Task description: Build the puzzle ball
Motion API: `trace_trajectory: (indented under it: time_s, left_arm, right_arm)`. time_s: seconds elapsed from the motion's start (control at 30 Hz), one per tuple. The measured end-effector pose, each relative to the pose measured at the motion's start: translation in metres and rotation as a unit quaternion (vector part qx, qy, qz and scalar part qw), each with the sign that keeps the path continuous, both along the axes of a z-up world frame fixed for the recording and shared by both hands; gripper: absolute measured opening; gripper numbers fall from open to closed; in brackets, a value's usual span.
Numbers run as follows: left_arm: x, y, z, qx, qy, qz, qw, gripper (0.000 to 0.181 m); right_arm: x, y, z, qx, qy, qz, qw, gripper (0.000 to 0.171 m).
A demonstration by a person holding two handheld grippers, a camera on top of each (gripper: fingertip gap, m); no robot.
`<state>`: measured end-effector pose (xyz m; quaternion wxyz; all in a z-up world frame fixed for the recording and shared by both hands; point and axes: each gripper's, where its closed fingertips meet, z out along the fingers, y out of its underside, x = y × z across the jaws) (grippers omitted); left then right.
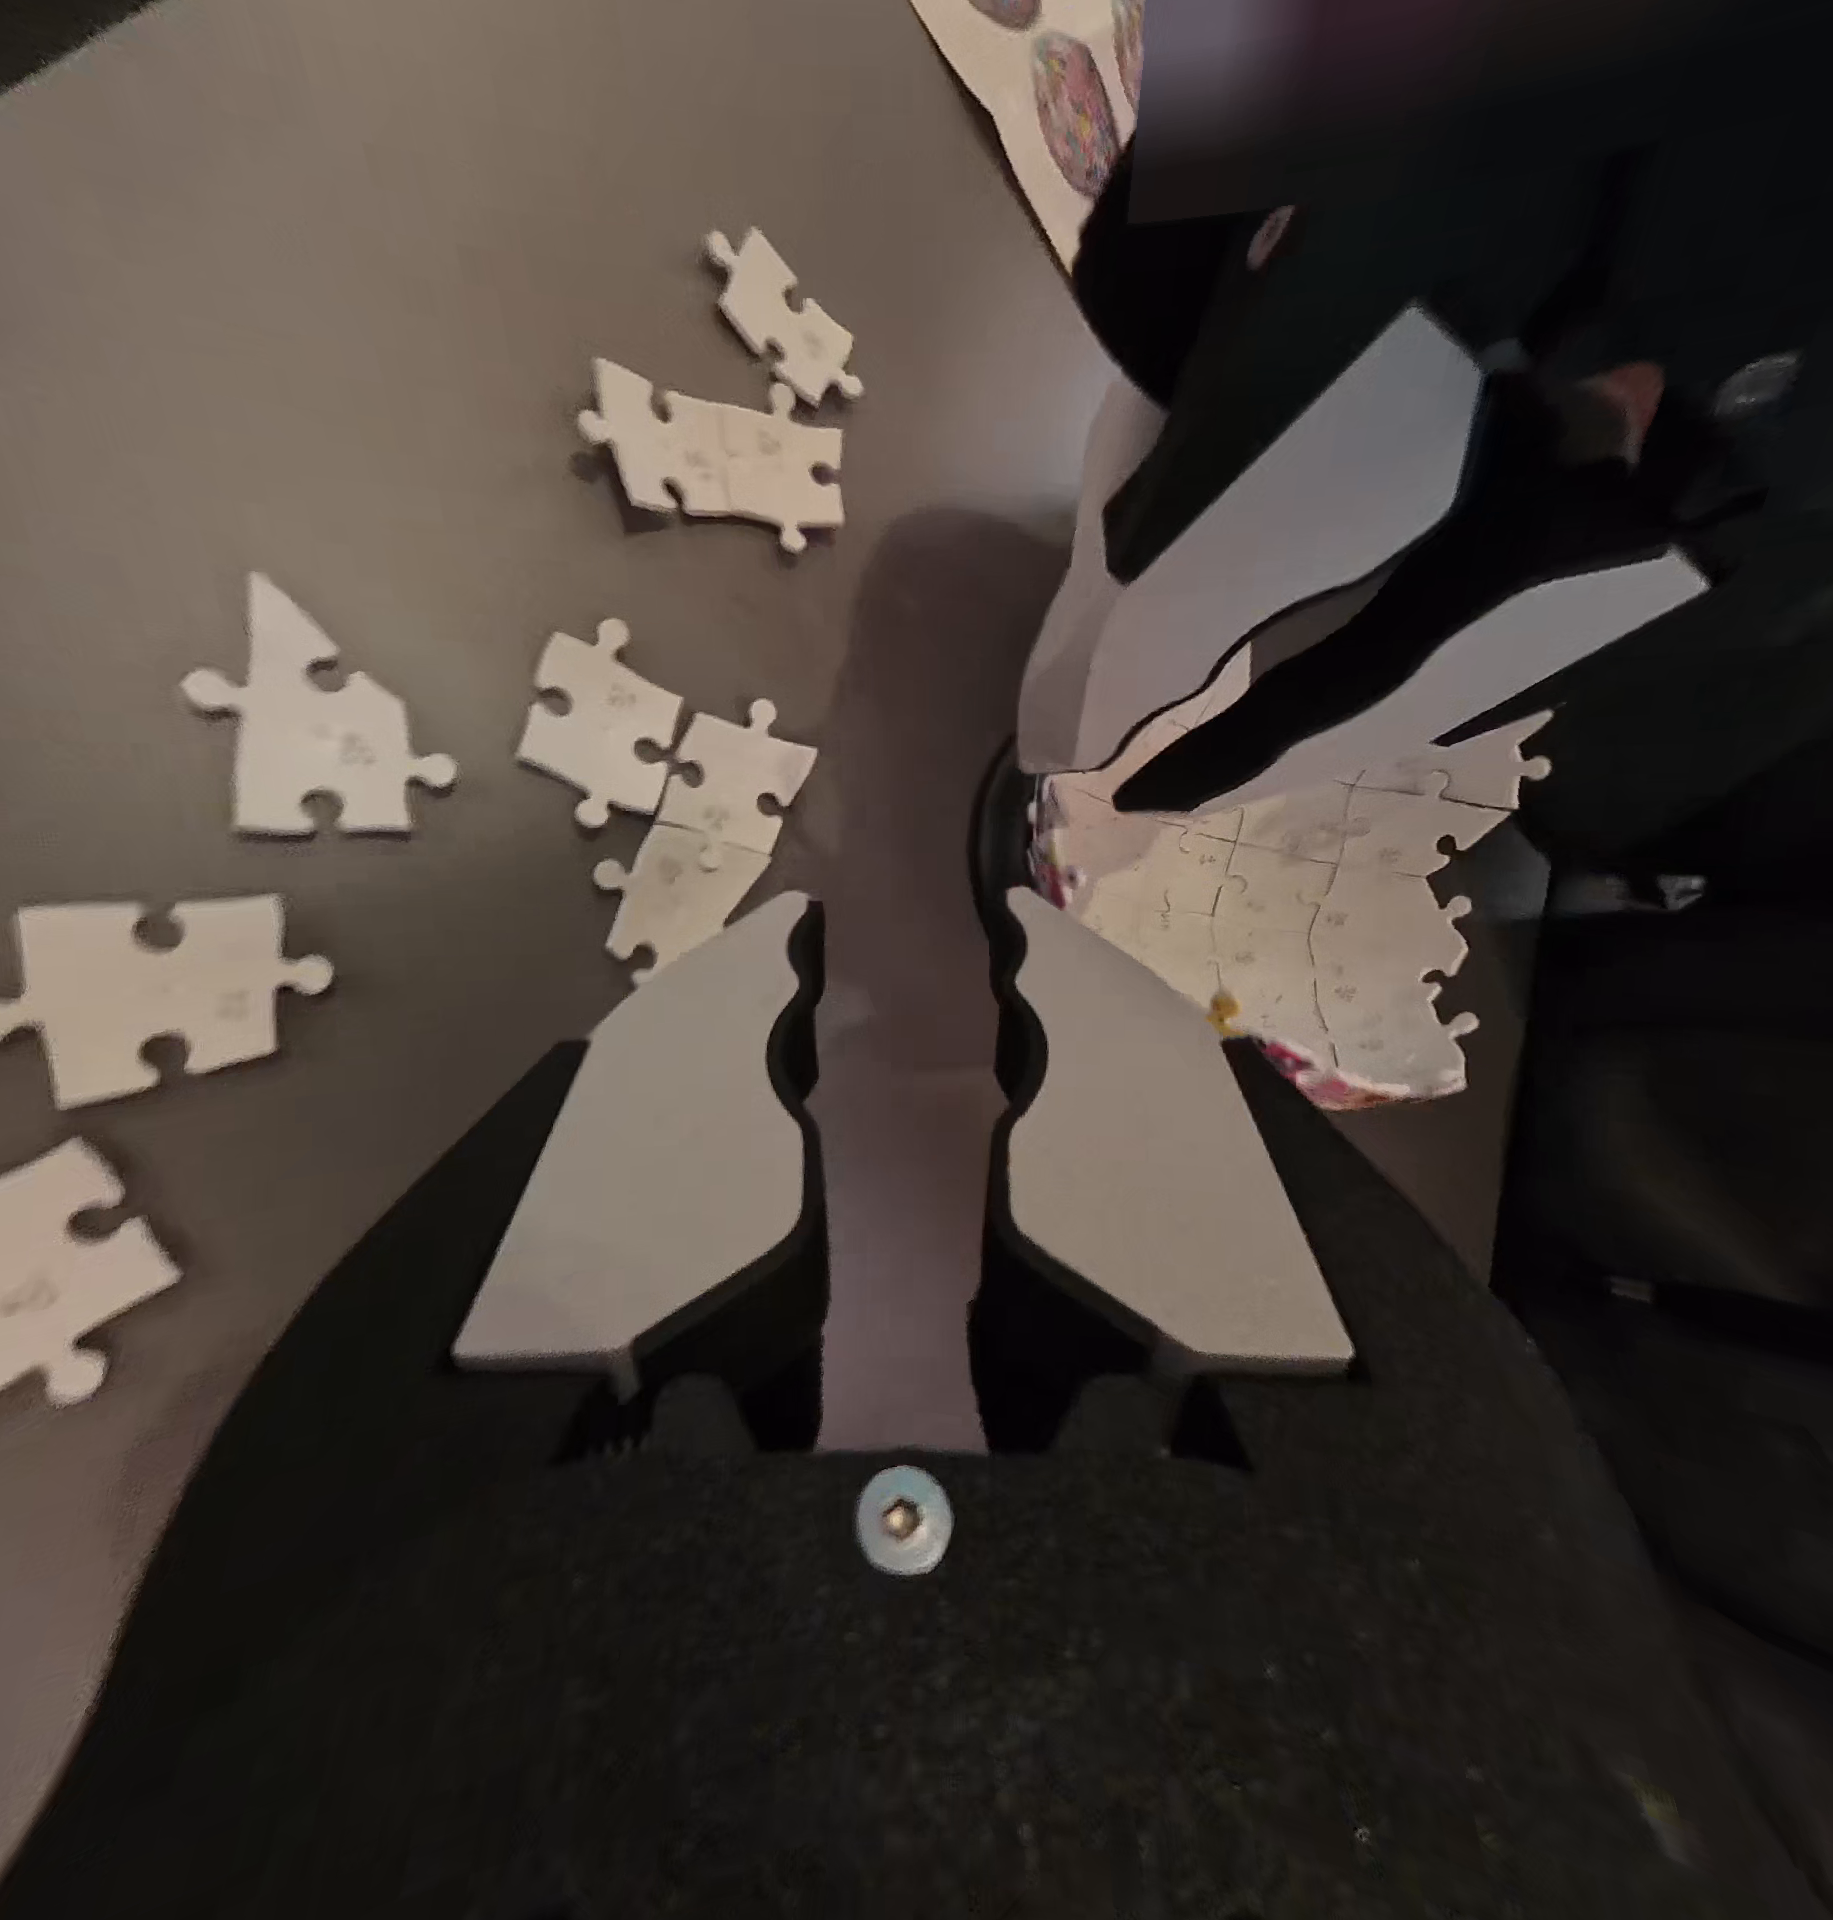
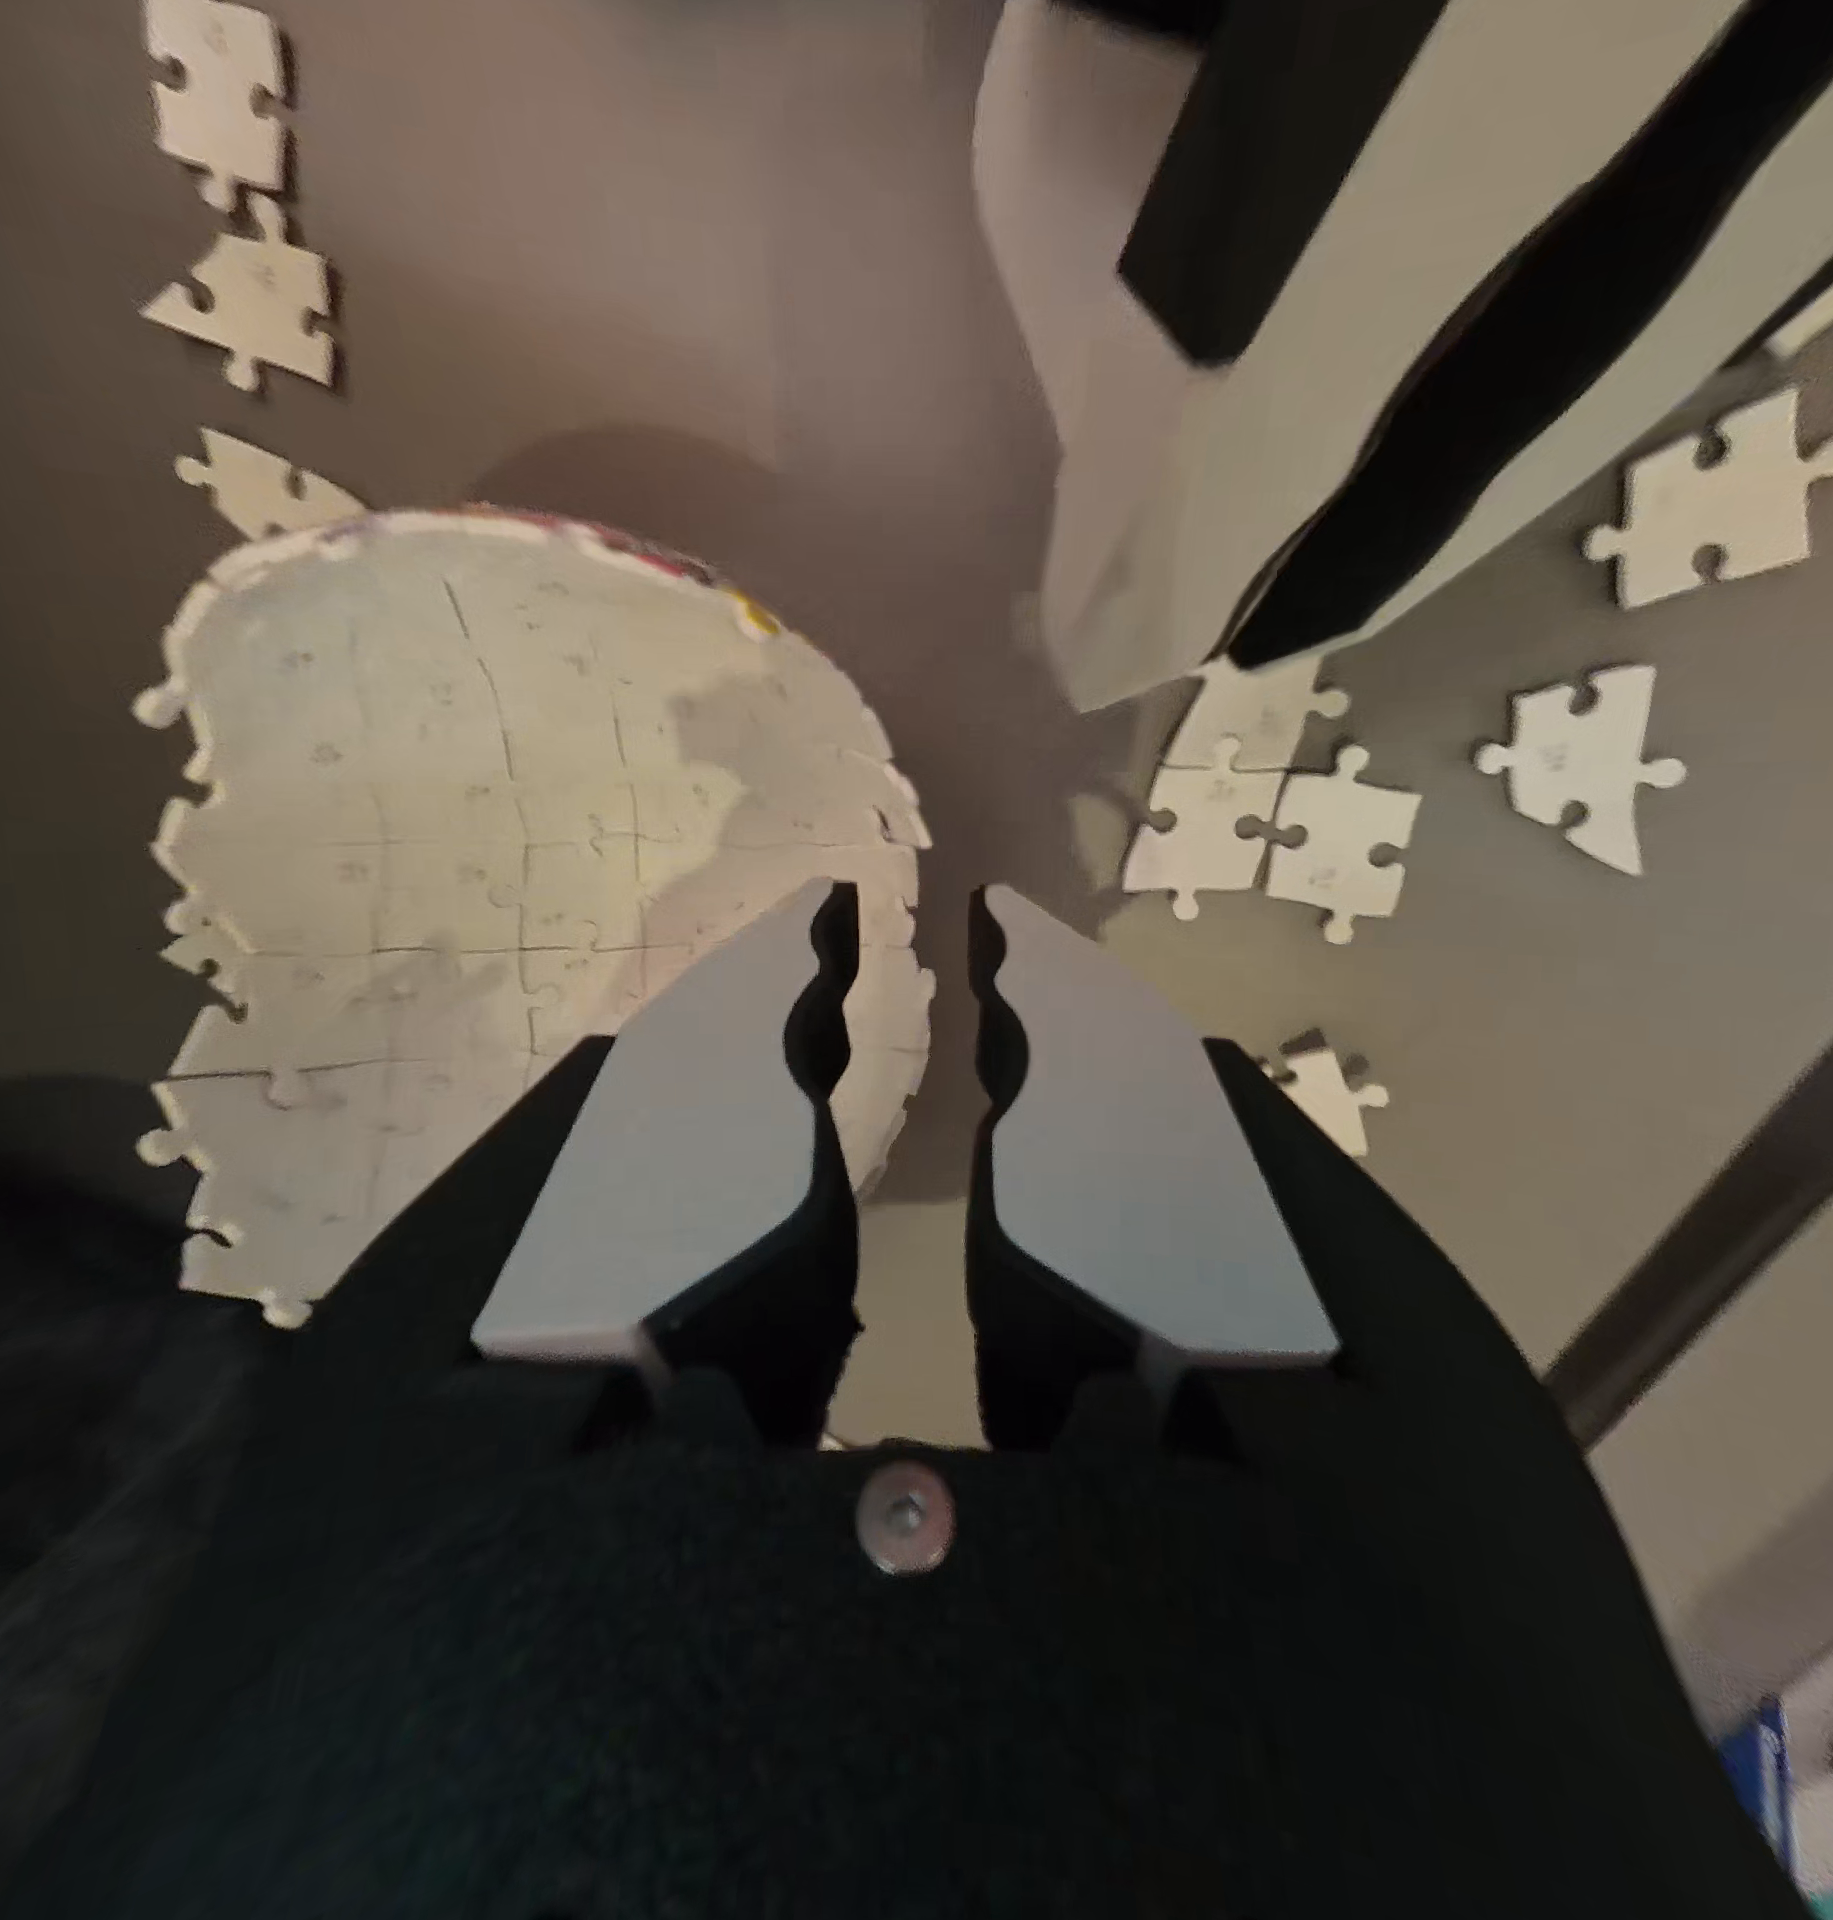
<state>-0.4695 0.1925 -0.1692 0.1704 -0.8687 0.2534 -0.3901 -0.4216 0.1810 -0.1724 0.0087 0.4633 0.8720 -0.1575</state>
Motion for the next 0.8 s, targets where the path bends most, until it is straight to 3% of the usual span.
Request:
trace_trajectory:
  time_s: [0.17, 0.37, 0.53, 0.7, 0.8]
  left_arm:
    - [0.002, -0.016, 0.025, 0.005, -0.053, 0.030, 0.998, 0.030]
    - [0.020, -0.049, 0.023, 0.000, -0.037, 0.047, 0.998, 0.041]
    - [0.016, -0.029, 0.020, -0.006, 0.073, 0.006, 0.997, 0.045]
    - [0.030, -0.011, 0.015, -0.020, 0.162, -0.105, 0.981, 0.044]
    - [0.036, -0.015, 0.004, -0.030, 0.210, -0.161, 0.964, 0.040]
  right_arm:
    - [-0.003, -0.007, 0.010, -0.002, 0.010, 0.017, 1.000, 0.013]
    - [-0.003, 0.004, 0.046, 0.092, 0.080, 0.023, 0.992, 0.023]
    - [0.007, 0.038, 0.071, 0.113, 0.193, -0.111, 0.968, 0.023]
    - [0.039, 0.047, 0.090, 0.142, 0.331, -0.249, 0.899, 0.023]
    - [0.065, 0.023, 0.084, 0.103, 0.386, -0.315, 0.861, 0.022]
